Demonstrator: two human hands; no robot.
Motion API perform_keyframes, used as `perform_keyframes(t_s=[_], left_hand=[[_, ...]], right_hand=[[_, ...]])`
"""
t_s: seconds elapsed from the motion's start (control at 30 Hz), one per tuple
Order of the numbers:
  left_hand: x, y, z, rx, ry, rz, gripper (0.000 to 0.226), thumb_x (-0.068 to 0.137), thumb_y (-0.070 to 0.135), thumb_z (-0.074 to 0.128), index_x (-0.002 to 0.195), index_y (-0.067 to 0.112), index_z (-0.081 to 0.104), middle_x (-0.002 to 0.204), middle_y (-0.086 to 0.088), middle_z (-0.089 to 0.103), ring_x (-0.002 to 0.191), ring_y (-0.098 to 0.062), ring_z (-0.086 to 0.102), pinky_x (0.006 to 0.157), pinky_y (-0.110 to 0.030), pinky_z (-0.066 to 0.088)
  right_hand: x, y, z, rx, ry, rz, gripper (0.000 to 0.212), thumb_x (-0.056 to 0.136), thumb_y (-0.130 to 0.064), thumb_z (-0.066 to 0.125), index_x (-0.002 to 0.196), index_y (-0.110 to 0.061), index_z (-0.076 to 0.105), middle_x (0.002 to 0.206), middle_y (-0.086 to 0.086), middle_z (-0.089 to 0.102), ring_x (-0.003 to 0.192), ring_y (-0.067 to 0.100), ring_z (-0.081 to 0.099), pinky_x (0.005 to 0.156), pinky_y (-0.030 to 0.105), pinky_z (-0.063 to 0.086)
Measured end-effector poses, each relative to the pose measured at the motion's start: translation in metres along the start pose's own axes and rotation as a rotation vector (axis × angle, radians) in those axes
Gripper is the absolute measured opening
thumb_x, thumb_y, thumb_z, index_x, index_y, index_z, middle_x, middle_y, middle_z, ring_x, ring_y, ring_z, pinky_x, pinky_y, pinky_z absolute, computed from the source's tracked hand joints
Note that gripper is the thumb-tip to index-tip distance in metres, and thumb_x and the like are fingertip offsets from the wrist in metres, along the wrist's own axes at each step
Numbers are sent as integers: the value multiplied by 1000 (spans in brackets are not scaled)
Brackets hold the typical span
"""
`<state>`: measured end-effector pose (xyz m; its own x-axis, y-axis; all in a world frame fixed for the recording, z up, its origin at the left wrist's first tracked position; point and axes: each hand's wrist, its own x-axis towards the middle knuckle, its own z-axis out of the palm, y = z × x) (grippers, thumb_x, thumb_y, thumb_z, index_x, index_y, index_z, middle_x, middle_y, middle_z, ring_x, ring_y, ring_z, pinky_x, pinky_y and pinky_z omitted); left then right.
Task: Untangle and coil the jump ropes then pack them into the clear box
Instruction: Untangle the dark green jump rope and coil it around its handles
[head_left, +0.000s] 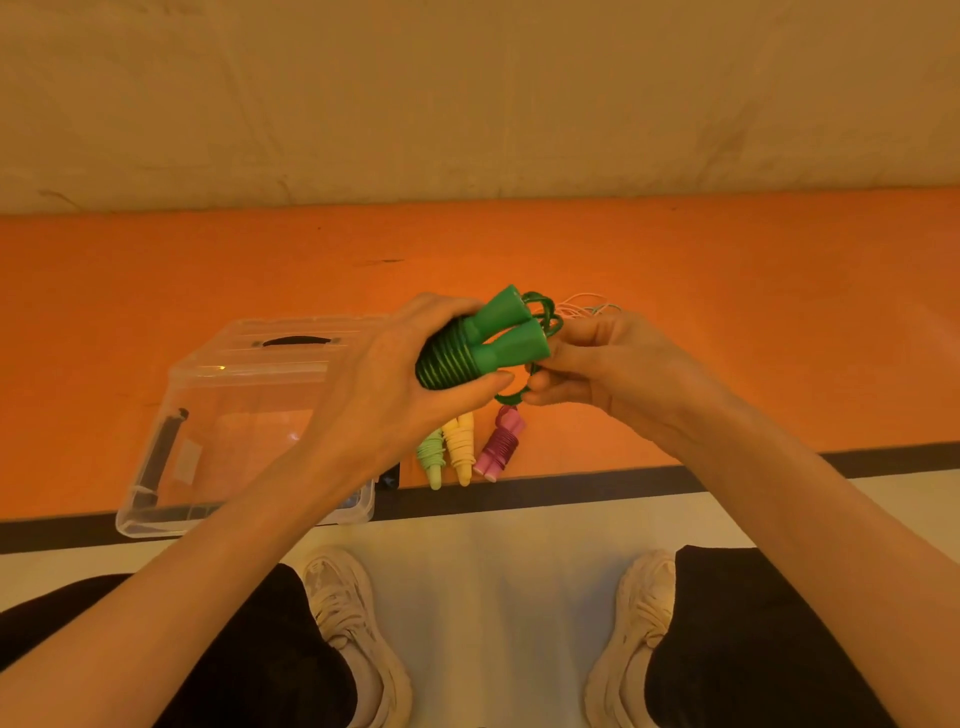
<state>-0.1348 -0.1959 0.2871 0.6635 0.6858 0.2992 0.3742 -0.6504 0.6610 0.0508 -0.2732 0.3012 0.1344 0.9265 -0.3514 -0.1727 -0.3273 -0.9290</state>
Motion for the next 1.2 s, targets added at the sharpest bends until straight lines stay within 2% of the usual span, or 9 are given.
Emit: perform_keyframes(t_s=[0.1,0.17,0.3,0.4,0.63,0.77,0.87,1.03,1.2], left_hand=[[0,-1,1,62,-12,71,51,79,54,65,122,28,58,105,17,58,91,-1,55,73,-28,46],[0,-2,1,135,-4,119,51,80,56,62,122,28,57,106,16,57,88,-2,55,69,-28,47],[1,-4,-3,275,4,187,55,81,61,54,125,27,56,110,12,58,85,-9,59,58,-35,51],[1,-4,-1,370,-16,255,56,82,61,52,126,26,57,112,10,58,85,-9,58,54,-26,46],[0,-5,7,509,-61,359,57,81,60,51,130,31,47,111,6,59,84,-13,60,52,-34,48],[-2,-4,10,471,-89,266,57,80,64,47,126,31,54,108,8,59,88,-15,62,60,-35,48],[-5,-6,12,482,-122,225,60,79,67,43,121,27,59,105,9,61,85,-15,63,68,-32,42],[-5,-8,14,345,-126,85,59,75,72,46,116,31,56,101,18,55,89,-14,59,75,-38,47],[-6,-14,17,189,-58,-82,58,72,76,55,114,36,52,105,21,52,97,-11,53,71,-40,48]], right_hand=[[-1,-2,-2,147,-33,46,33,85,16,53,112,-3,54,81,16,68,71,23,69,80,38,59],[-3,-5,-3,193,-79,68,38,86,22,42,108,-7,54,89,19,66,78,28,68,87,43,56],[-3,-10,-4,255,-123,105,24,90,-1,41,103,-6,60,96,17,65,86,33,64,95,50,50],[-2,-10,-5,115,-67,116,23,85,-31,59,94,-10,64,90,13,67,87,33,66,87,51,55],[1,-4,-10,-179,48,103,19,96,-22,55,84,-16,68,83,3,69,74,16,68,72,33,59],[6,-1,-7,-480,344,-212,23,95,-24,57,76,-25,70,84,6,71,74,14,60,72,24,40],[10,-14,-22,-332,553,-430,26,98,-20,51,77,-19,66,80,0,70,75,10,66,72,25,51],[9,-14,-32,-20,517,-275,25,101,-21,48,85,-7,63,81,8,69,70,19,72,54,26,55],[14,-7,-27,138,299,-142,37,79,-45,67,93,-12,64,115,16,67,108,27,65,94,36,52]])
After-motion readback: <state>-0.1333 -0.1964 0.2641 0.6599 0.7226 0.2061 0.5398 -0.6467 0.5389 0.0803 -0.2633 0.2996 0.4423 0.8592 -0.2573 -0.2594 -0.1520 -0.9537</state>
